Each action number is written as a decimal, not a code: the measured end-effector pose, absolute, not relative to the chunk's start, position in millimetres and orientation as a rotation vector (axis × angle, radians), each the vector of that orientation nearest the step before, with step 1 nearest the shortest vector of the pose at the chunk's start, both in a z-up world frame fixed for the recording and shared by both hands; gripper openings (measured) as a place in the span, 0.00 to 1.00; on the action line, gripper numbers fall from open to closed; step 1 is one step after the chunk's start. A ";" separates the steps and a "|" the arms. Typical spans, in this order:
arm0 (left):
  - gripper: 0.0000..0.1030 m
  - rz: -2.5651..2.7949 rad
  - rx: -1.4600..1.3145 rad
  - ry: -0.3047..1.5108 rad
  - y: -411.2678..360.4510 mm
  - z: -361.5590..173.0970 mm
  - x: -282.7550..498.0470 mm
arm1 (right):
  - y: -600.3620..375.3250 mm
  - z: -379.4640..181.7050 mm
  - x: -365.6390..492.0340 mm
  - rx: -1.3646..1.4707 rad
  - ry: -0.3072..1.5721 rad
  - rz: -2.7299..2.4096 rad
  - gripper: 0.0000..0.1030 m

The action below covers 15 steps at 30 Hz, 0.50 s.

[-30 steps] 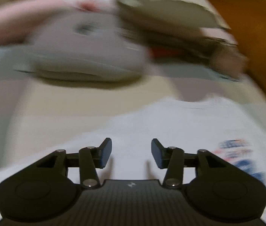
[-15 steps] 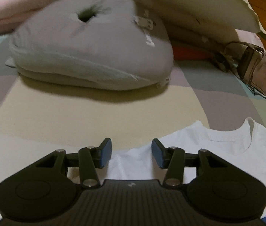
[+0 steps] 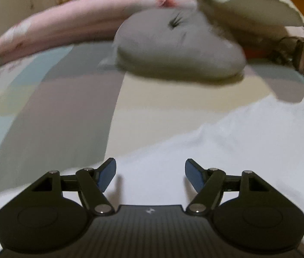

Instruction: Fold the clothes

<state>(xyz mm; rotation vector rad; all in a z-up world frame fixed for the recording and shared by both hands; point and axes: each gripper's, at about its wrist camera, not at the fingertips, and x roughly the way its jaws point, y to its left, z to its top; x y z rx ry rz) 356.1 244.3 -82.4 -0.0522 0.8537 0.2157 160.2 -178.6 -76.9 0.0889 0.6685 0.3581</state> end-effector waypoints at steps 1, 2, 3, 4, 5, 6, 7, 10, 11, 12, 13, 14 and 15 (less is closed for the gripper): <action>0.70 0.226 -0.061 0.859 247.0 -91.5 352.7 | -177.8 -75.2 158.8 0.082 0.664 0.357 1.00; 0.72 0.236 -0.059 0.849 248.6 -98.2 349.3 | -176.7 -73.2 157.3 0.072 0.662 0.352 1.00; 0.74 0.246 -0.039 0.815 248.4 -101.2 345.8 | -175.9 -71.8 156.3 0.065 0.661 0.347 1.00; 0.76 0.257 -0.028 0.794 249.2 -103.0 345.2 | -175.0 -70.5 155.4 0.058 0.661 0.341 1.00; 0.77 0.270 -0.033 0.791 251.5 -103.1 348.9 | -174.1 -69.2 154.4 0.052 0.660 0.334 1.00; 0.77 0.290 -0.040 0.791 256.4 -102.6 352.5 | -173.6 -67.9 153.7 0.048 0.661 0.332 1.00; 0.77 0.317 -0.050 0.794 265.4 -101.3 355.8 | -173.6 -67.0 153.1 0.043 0.661 0.332 1.00; 0.77 0.406 -0.129 0.809 297.7 -95.5 361.6 | -174.0 -66.6 153.5 0.041 0.662 0.320 1.00; 0.73 0.438 -0.158 0.812 307.9 -91.7 360.3 | -174.0 -66.9 154.4 0.046 0.665 0.316 1.00; 0.73 0.460 -0.173 0.806 314.7 -87.9 355.2 | -173.7 -66.9 155.0 0.053 0.668 0.313 1.00; 0.73 0.461 -0.177 0.789 318.8 -84.7 346.4 | -172.8 -66.6 155.3 0.058 0.669 0.317 1.00; 0.75 0.442 -0.176 0.766 320.4 -80.7 336.7 | -171.6 -66.3 155.1 0.057 0.667 0.323 1.00; 0.76 0.426 -0.171 0.750 321.7 -78.6 327.2 | -169.9 -66.1 154.9 0.053 0.664 0.327 1.00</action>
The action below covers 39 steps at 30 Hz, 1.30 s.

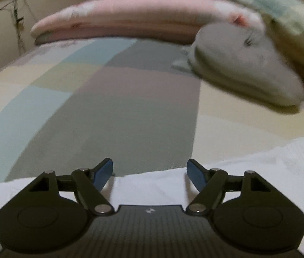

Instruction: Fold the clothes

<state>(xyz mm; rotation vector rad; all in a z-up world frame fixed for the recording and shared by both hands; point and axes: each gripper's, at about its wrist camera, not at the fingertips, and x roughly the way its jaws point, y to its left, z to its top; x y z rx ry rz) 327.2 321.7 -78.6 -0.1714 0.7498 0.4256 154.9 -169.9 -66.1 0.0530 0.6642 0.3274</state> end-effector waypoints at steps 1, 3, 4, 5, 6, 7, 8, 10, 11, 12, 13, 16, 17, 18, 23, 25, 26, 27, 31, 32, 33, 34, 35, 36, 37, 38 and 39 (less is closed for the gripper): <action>0.76 0.414 -0.162 0.744 322.4 -79.6 318.0 | -167.9 -66.5 155.2 0.047 0.664 0.331 1.00; 0.76 0.391 -0.142 0.733 323.9 -81.6 299.7 | -164.1 -67.8 156.3 0.039 0.669 0.340 1.00; 0.76 0.383 -0.129 0.731 325.0 -84.2 290.8 | -162.5 -68.6 157.0 0.039 0.673 0.345 1.00; 0.76 0.386 -0.115 0.740 327.2 -90.1 282.8 | -160.9 -69.5 157.7 0.040 0.677 0.351 1.00; 0.76 0.399 -0.113 0.753 331.8 -96.4 276.5 | -160.5 -69.7 157.8 0.040 0.678 0.353 1.00; 0.78 0.416 -0.123 0.765 338.8 -101.3 271.8 | -160.4 -69.7 157.7 0.041 0.679 0.353 1.00; 0.80 0.432 -0.136 0.768 346.1 -104.8 265.8 | -160.4 -69.7 157.6 0.041 0.679 0.354 1.00; 0.81 0.476 -0.170 0.753 362.2 -107.7 250.5 | -160.2 -69.7 157.4 0.042 0.681 0.354 1.00; 0.85 0.512 -0.192 0.762 371.0 -108.1 245.5 | -160.1 -69.7 157.3 0.042 0.681 0.355 1.00; 0.85 0.537 -0.226 0.765 379.4 -107.3 241.2 | -160.0 -69.7 157.2 0.043 0.682 0.355 1.00; 0.84 0.555 -0.254 0.769 386.3 -105.9 238.0 | -160.0 -69.7 157.1 0.043 0.683 0.356 1.00; 0.81 0.578 -0.209 0.786 377.6 -96.2 238.7 | -161.1 -70.0 158.2 0.051 0.691 0.344 1.00; 0.81 0.581 -0.175 0.788 369.5 -92.8 239.2 | -161.6 -70.1 158.9 0.056 0.694 0.337 1.00; 0.81 0.559 -0.157 0.781 358.5 -89.4 239.5 | -162.1 -70.2 159.6 0.061 0.698 0.329 1.00; 0.83 0.337 -0.158 0.717 283.5 -70.4 239.3 | -161.9 -76.8 162.8 0.091 0.735 0.338 1.00; 0.84 0.212 -0.154 0.705 246.2 -63.9 237.1 | -160.7 -80.1 162.9 0.088 0.750 0.337 1.00; 0.84 0.153 -0.136 0.707 227.3 -61.7 234.8 | -159.7 -81.4 162.1 0.078 0.753 0.335 1.00; 0.84 0.093 -0.118 0.707 208.5 -59.5 232.6 | -159.1 -82.4 161.2 0.069 0.755 0.337 1.00; 0.85 -0.083 -0.073 0.734 146.3 -59.2 220.4 | -160.4 -87.3 156.9 0.048 0.762 0.341 1.00; 0.85 -0.118 -0.066 0.742 132.6 -60.1 217.5 | -161.3 -88.7 155.9 0.044 0.766 0.342 1.00; 0.85 -0.148 -0.059 0.749 119.9 -61.3 213.5 | -162.3 -90.1 155.4 0.043 0.770 0.344 1.00; 0.85 -0.175 -0.053 0.756 108.8 -63.0 208.0 | -163.6 -91.7 154.9 0.045 0.777 0.347 1.00; 0.85 -0.211 -0.052 0.760 98.7 -64.7 203.5 | -165.1 -93.5 154.4 0.047 0.784 0.350 1.00; 0.85 -0.245 -0.059 0.759 90.5 -66.4 199.6 | -166.4 -94.6 154.1 0.049 0.788 0.353 1.00; 0.86 -0.278 -0.065 0.756 82.4 -68.2 196.8 | -168.1 -96.5 153.3 0.054 0.795 0.359 1.00; 0.88 -0.310 -0.069 0.751 74.5 -70.3 195.5 | -169.2 -98.4 153.0 0.057 0.803 0.363 1.00; 0.88 -0.333 -0.072 0.748 67.2 -73.0 195.0 | -170.2 -100.6 152.7 0.059 0.811 0.366 1.00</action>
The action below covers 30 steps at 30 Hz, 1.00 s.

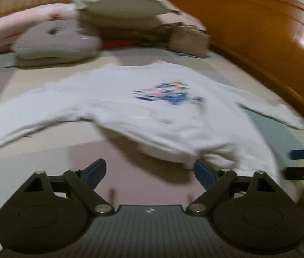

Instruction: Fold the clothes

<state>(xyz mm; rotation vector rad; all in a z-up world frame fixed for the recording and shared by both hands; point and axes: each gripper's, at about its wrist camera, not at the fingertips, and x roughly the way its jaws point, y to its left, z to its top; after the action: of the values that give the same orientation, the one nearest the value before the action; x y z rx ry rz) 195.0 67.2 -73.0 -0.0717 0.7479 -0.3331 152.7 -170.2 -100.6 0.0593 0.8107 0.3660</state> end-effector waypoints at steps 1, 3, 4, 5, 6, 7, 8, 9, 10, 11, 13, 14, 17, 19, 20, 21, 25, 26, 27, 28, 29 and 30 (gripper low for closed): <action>0.88 -0.342 -0.072 0.753 60.2 -76.8 195.1 | -171.7 -102.7 152.2 0.063 0.817 0.367 1.00; 0.88 -0.357 -0.074 0.780 46.8 -85.4 197.8 | -175.1 -106.8 150.9 0.070 0.829 0.367 1.00; 0.88 -0.362 -0.075 0.794 40.5 -90.4 200.5 | -177.1 -108.5 149.9 0.074 0.832 0.367 1.00; 0.88 -0.366 -0.078 0.809 35.2 -96.0 202.6 | -179.5 -110.1 149.5 0.080 0.835 0.367 1.00; 0.88 -0.366 -0.082 0.825 32.6 -100.9 204.3 | -182.0 -111.7 149.3 0.086 0.838 0.367 1.00; 0.88 -0.362 -0.086 0.841 30.4 -105.7 206.4 | -184.6 -113.2 149.4 0.094 0.841 0.365 1.00; 0.88 -0.354 -0.085 0.849 27.7 -109.4 207.2 | -186.6 -114.4 149.9 0.100 0.844 0.363 1.00; 0.88 -0.342 -0.072 0.841 24.2 -110.5 205.8 | -188.0 -115.5 150.8 0.103 0.848 0.360 1.00; 0.88 -0.334 -0.054 0.834 20.9 -110.4 205.3 | -189.1 -116.7 151.9 0.101 0.850 0.355 1.00; 0.88 -0.330 -0.046 0.834 18.9 -109.6 206.0 | -189.9 -117.6 152.9 0.101 0.851 0.354 1.00; 0.88 -0.328 -0.056 0.831 18.6 -106.1 207.4 | -191.0 -119.4 155.1 0.105 0.855 0.358 1.00; 0.88 -0.335 -0.066 0.829 19.2 -103.4 208.1 | -190.6 -120.4 156.1 0.106 0.858 0.365 1.00; 0.88 -0.339 -0.063 0.817 21.9 -95.5 206.9 | -182.9 -120.2 158.2 0.063 0.855 0.396 1.00; 0.88 -0.317 -0.038 0.825 24.6 -93.8 203.5 | -171.4 -117.3 160.0 -0.002 0.838 0.419 1.00; 0.88 -0.297 -0.022 0.834 26.3 -94.3 200.8 | -164.5 -115.4 161.7 -0.032 0.826 0.435 1.00; 0.88 -0.277 -0.005 0.842 28.0 -94.8 198.2 | -157.3 -113.4 163.6 -0.060 0.814 0.453 1.00; 0.88 -0.191 0.039 0.858 39.9 -95.9 184.7 | -121.3 -107.9 177.1 -0.164 0.772 0.533 1.00; 0.88 -0.180 0.035 0.859 43.4 -95.3 181.2 | -111.9 -107.6 181.1 -0.190 0.759 0.544 1.00; 0.88 -0.170 0.031 0.859 47.0 -94.6 177.7 | -102.6 -107.3 185.1 -0.215 0.746 0.554 1.00; 0.88 -0.159 0.026 0.858 50.1 -93.7 174.7 | -92.5 -108.1 190.0 -0.242 0.738 0.562 1.00; 0.88 -0.150 0.021 0.854 52.6 -92.4 172.4 | -82.3 -109.2 195.1 -0.269 0.731 0.568 1.00; 0.88 -0.141 0.017 0.850 54.9 -91.3 170.3 | -73.1 -110.6 199.3 -0.295 0.726 0.573 1.00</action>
<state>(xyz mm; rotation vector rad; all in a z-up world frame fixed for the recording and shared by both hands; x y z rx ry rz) 170.3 54.9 -91.3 0.0174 0.8503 -0.1415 199.3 -73.1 -110.6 -0.2953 0.7259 0.5731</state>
